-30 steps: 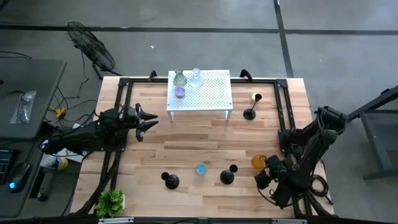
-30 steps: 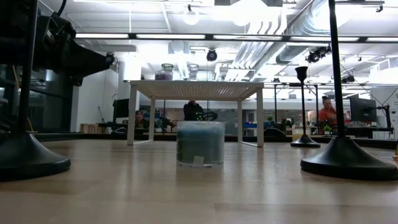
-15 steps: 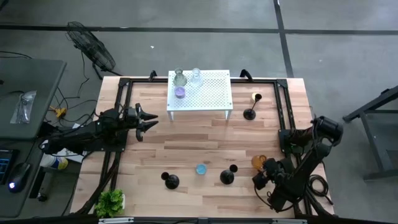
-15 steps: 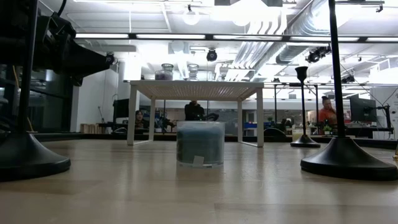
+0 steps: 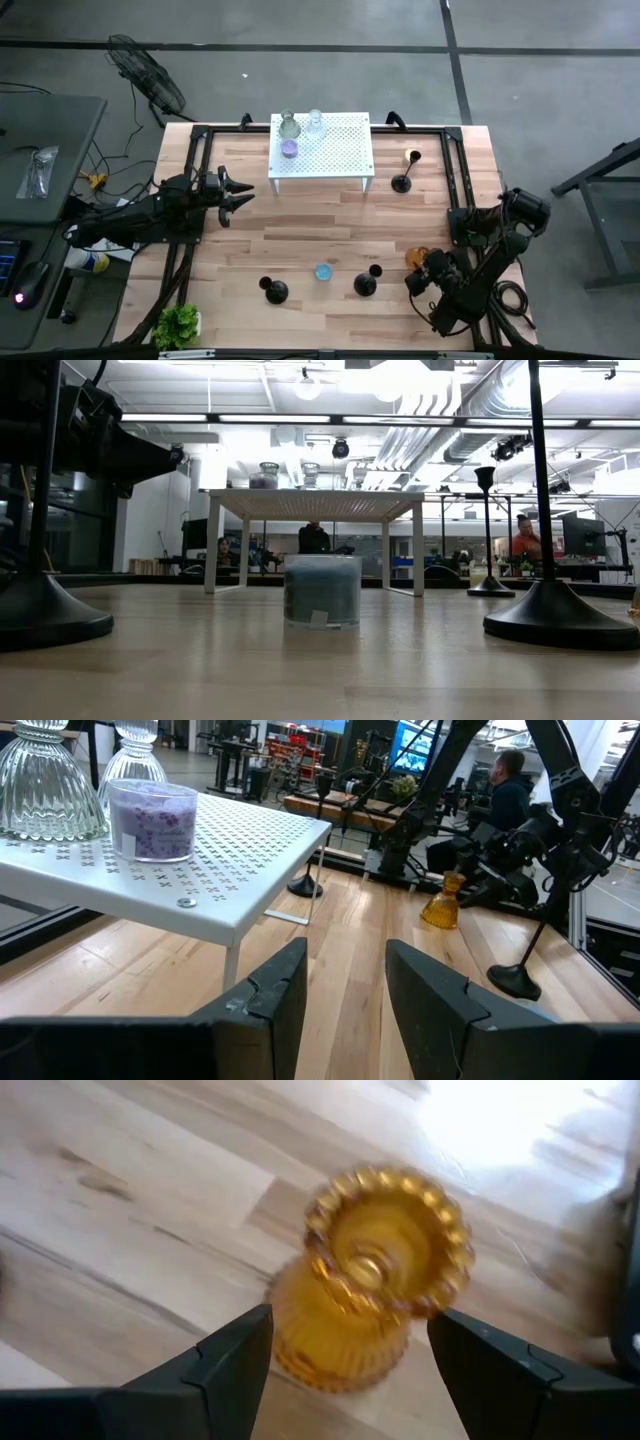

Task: Pick & Place candle stick holders
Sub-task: Put the orange glass candle holder on the shelf aligned with the other glass candle holders, then put the yellow scented candle on the shelf aligned with the other scented candle

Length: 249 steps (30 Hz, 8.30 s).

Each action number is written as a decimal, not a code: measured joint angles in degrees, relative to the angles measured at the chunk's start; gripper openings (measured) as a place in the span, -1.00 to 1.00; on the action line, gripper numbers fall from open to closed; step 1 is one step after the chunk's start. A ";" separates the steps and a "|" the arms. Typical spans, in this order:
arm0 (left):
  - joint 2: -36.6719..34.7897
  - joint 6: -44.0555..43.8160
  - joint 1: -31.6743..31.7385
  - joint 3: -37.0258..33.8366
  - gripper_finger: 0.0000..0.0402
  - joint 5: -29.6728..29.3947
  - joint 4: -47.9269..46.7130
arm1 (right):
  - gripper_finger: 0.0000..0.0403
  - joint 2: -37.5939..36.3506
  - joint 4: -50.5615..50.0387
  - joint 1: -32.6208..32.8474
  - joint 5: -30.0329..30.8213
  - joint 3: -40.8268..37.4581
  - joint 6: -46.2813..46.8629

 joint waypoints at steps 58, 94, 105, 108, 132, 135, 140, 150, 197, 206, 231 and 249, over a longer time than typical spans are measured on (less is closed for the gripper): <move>0.00 0.00 0.01 0.00 -0.33 0.00 -0.01 | -0.39 -15.87 -3.49 -9.85 13.97 -0.04 -10.59; -0.01 0.02 0.00 0.00 -0.33 0.00 0.00 | -0.39 -40.40 63.49 -56.68 -10.62 0.02 -111.68; -0.01 0.00 0.01 0.00 -0.33 0.00 -0.02 | -0.39 -28.48 62.54 -63.40 -13.72 9.55 -113.46; -0.01 0.00 0.01 0.00 -0.33 0.00 -0.02 | -0.39 -23.99 59.94 -63.69 -9.29 14.64 -113.51; -0.01 0.00 0.02 0.00 -0.33 0.00 0.00 | -0.39 -14.50 50.91 -75.08 5.45 21.88 -96.24; 0.00 0.00 0.02 0.00 -0.33 0.00 -0.02 | -0.39 -12.30 50.89 -76.67 3.94 21.88 -95.02; -0.01 0.00 0.02 0.00 -0.33 0.00 0.00 | -0.39 -10.12 50.62 -78.74 3.85 22.12 -94.69; 0.00 0.00 0.01 0.00 -0.33 0.00 -0.01 | -0.39 -1.94 36.92 -81.44 2.92 37.20 -95.45; -0.01 0.02 0.02 0.00 -0.33 -0.02 0.00 | -0.37 3.79 34.25 -85.09 3.67 38.18 -89.99; -0.01 0.01 0.01 0.00 -0.33 0.00 0.00 | -0.37 4.28 34.90 -84.97 3.10 38.18 -90.41; 0.00 0.00 0.02 0.00 -0.33 0.00 -0.01 | -0.10 4.39 34.60 -84.91 -0.79 38.05 -89.76; -0.01 0.00 0.00 0.00 -0.33 0.00 -0.02 | 0.15 2.97 35.00 -84.91 -0.49 38.05 -89.95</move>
